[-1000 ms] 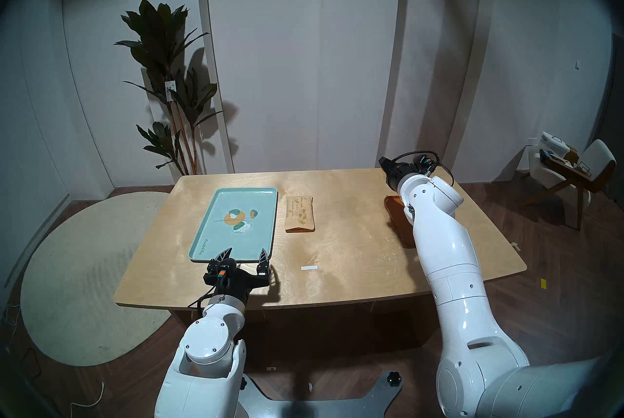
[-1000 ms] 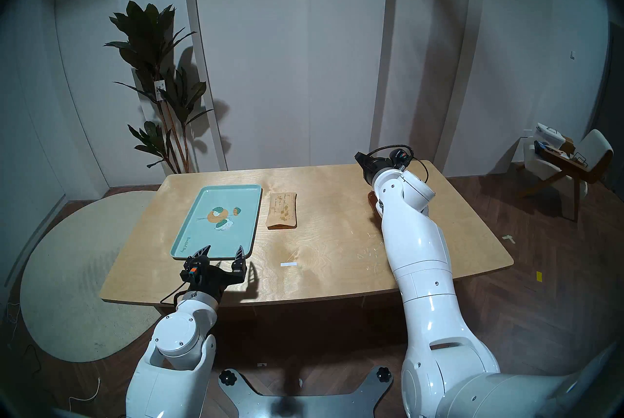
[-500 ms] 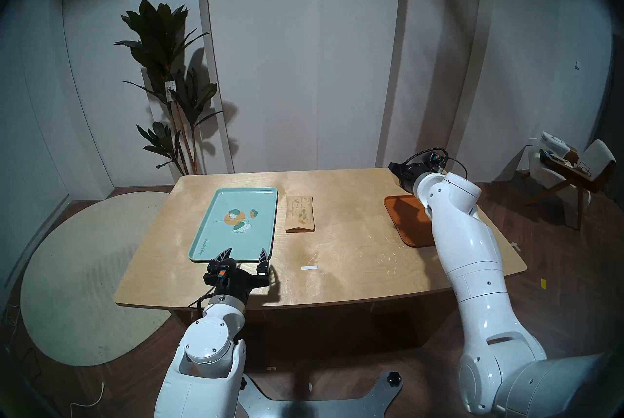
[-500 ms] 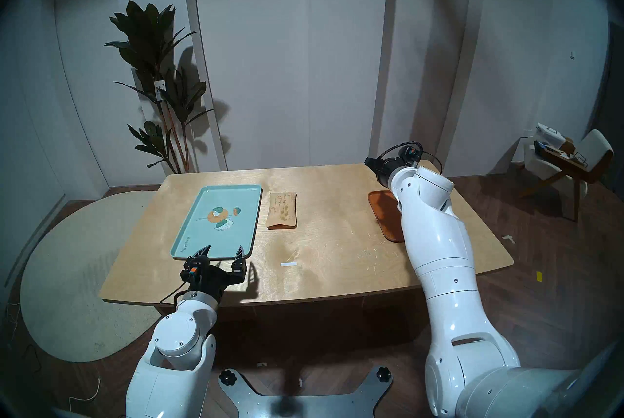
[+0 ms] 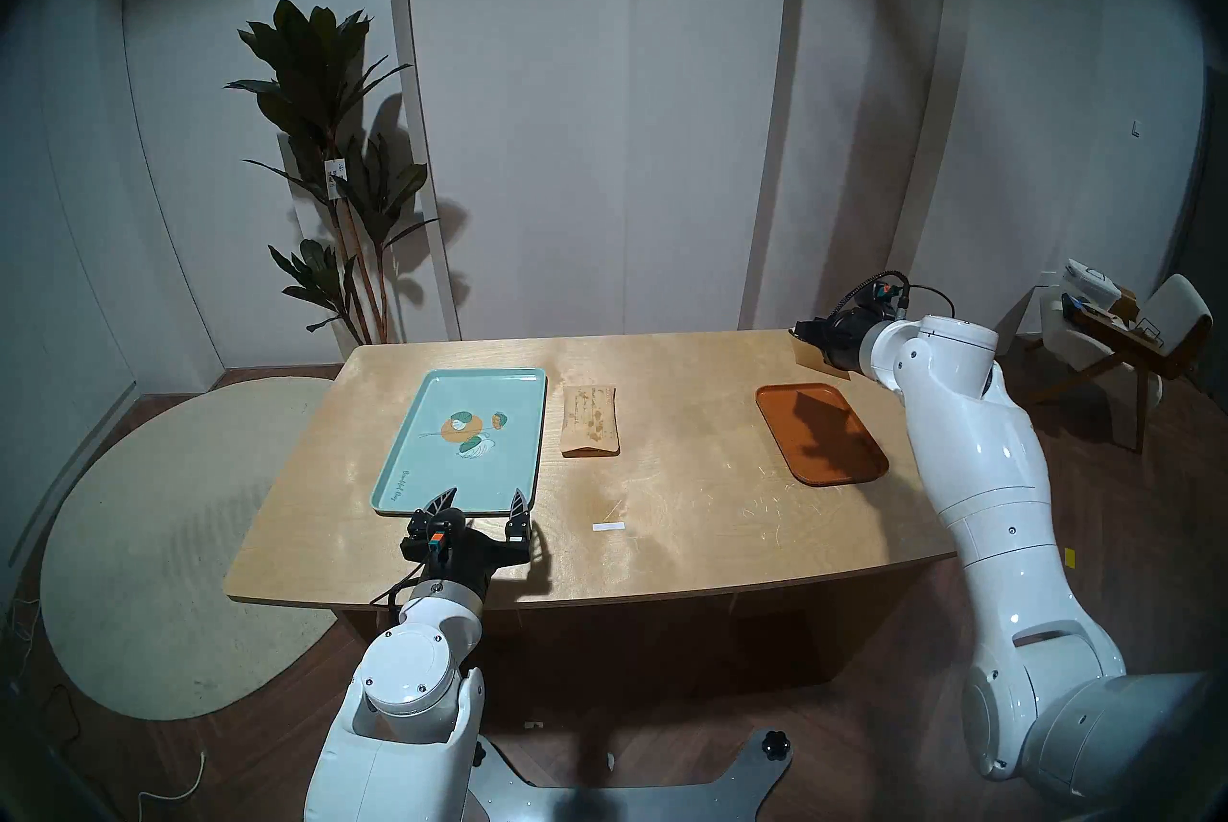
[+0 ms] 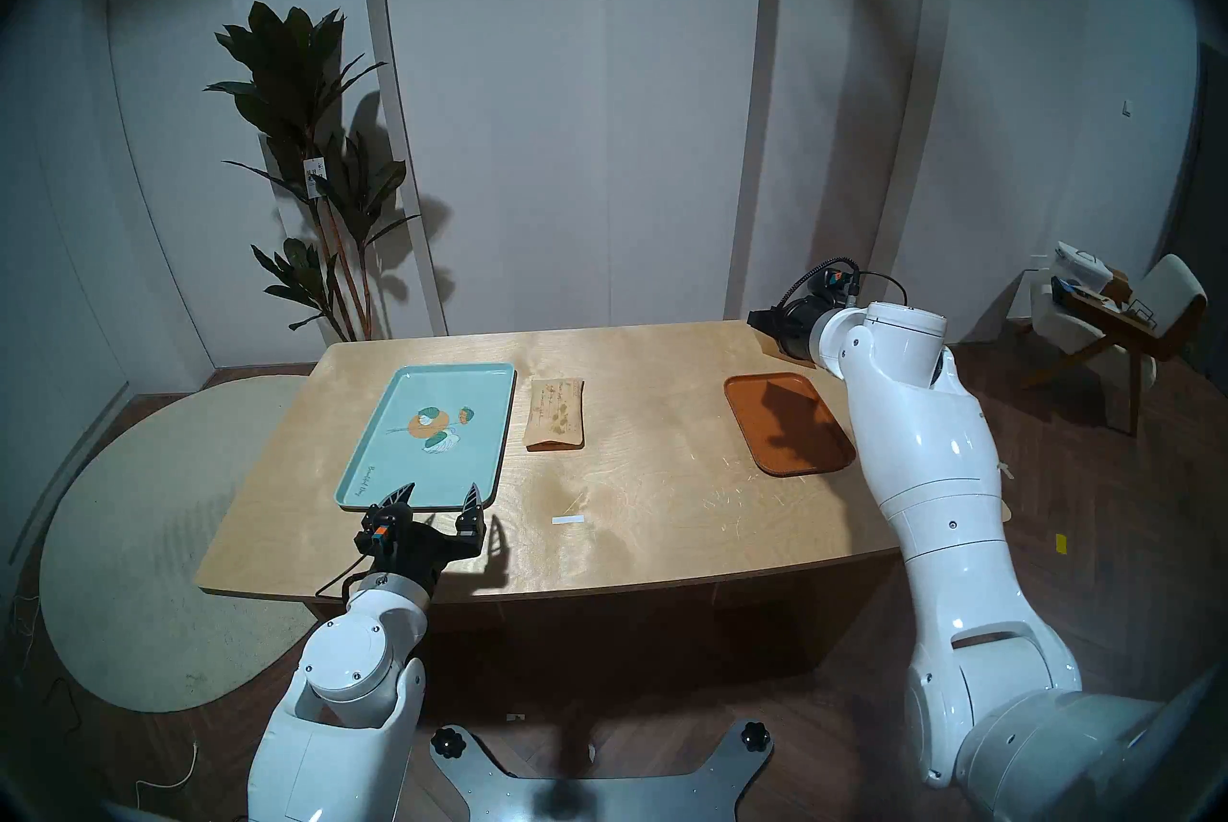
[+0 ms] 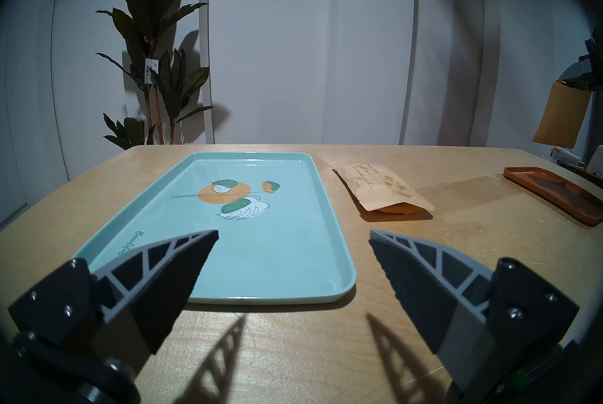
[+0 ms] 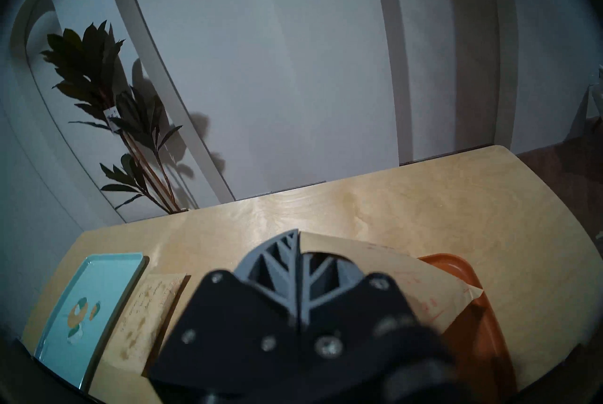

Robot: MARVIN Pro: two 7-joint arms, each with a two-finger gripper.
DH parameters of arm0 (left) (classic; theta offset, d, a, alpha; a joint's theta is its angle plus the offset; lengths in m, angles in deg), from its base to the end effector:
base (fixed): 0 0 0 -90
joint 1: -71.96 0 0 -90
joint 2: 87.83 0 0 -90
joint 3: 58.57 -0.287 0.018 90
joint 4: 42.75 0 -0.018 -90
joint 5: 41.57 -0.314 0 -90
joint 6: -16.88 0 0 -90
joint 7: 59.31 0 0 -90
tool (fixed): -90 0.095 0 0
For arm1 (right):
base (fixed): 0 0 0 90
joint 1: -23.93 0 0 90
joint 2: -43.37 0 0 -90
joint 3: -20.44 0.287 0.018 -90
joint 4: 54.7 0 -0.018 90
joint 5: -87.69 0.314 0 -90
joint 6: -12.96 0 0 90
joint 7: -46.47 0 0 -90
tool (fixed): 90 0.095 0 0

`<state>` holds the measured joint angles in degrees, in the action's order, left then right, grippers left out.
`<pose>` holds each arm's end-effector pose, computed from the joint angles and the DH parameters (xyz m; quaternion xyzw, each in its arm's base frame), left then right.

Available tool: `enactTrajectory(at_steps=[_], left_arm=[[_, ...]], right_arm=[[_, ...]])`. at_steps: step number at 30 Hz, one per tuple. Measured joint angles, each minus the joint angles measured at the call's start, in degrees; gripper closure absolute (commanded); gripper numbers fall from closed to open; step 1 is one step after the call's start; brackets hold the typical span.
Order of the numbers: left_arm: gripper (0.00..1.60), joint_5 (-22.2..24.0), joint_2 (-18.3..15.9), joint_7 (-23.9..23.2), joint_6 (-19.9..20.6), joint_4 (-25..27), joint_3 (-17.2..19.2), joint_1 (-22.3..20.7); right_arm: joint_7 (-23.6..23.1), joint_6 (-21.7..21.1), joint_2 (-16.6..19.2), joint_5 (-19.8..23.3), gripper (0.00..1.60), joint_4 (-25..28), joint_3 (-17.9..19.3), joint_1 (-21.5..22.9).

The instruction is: Sort the mail into the trays, one tray per recipient

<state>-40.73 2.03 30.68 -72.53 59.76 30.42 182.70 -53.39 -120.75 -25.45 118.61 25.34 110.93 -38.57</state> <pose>0.3172 -0.0069 -0.3521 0.7594 0.0002 0.6505 0.0120 0.5267 -0.1098 -0.1822 -0.8298 0.0091 -0.5378 0.1488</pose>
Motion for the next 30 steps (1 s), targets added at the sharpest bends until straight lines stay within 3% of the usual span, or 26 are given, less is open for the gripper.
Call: enactTrajectory(at_steps=[6,14,30], left_arm=[[0.0,0.0,0.0,0.0,0.0,0.01,0.0,0.01],[0.0,0.0,0.0,0.0,0.0,0.02,0.0,0.01],[0.0,0.0,0.0,0.0,0.0,0.02,0.0,0.01]], right_arm=[[-5.22,0.39,3.44,-0.32,1.6,-3.53,-2.55,0.46],[-12.95,3.93,7.67,-1.68,1.6,-10.87,-7.62,2.48],[-23.13,9.91,9.95,-5.51,1.6,-23.0,-13.37,9.16]])
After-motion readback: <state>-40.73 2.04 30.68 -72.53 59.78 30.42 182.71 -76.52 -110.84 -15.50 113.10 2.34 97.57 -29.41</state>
